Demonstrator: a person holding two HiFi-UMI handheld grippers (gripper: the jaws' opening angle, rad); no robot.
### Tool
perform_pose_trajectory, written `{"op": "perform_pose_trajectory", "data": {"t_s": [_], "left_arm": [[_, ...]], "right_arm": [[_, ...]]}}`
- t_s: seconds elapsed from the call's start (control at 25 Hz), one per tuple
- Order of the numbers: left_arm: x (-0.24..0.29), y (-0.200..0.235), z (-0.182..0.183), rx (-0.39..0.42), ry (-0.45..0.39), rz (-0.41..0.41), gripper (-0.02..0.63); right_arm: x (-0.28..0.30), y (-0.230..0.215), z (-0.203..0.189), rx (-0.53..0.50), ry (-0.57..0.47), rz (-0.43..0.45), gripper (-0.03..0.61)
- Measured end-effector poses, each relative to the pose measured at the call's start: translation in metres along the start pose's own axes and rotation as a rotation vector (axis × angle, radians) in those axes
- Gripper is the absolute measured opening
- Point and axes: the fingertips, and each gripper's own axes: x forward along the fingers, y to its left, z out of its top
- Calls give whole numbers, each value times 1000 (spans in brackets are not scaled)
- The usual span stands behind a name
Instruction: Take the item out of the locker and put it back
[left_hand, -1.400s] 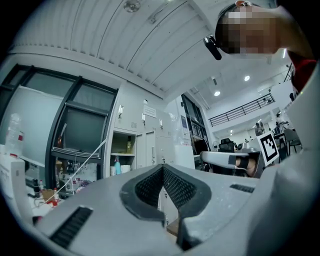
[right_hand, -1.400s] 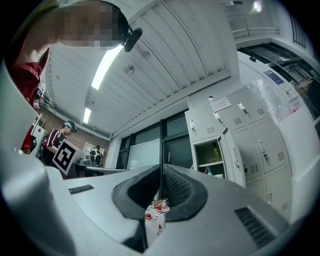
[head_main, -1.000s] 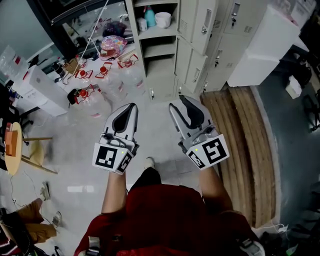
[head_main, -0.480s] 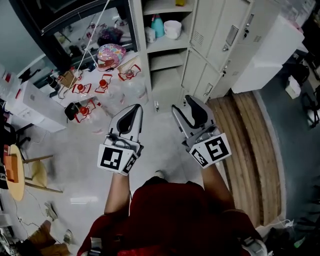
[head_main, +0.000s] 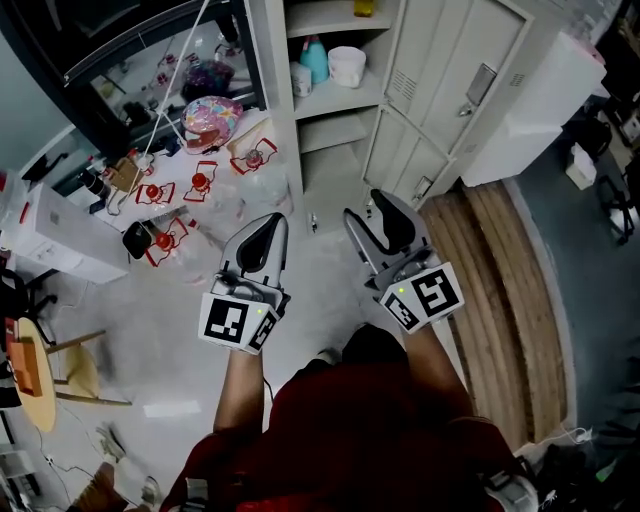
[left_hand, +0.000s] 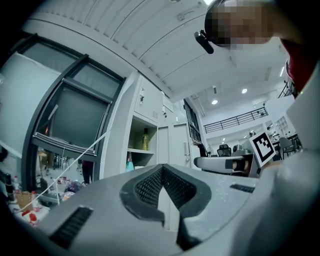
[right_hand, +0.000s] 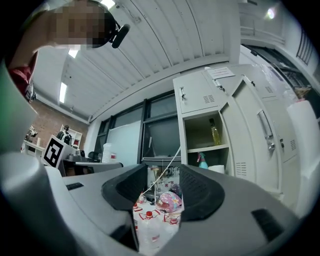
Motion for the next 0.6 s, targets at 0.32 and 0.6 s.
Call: {"op": "perform_pose_trajectory", "data": {"t_s": [0.32, 0.6], "left_arm": [[39, 34, -9, 21, 26, 45, 6], [102, 72, -21, 31, 37, 114, 6]], "right_arm": [[50, -45, -11, -4, -6, 22, 188], [115, -105, -24, 2, -14, 81, 202]]}}
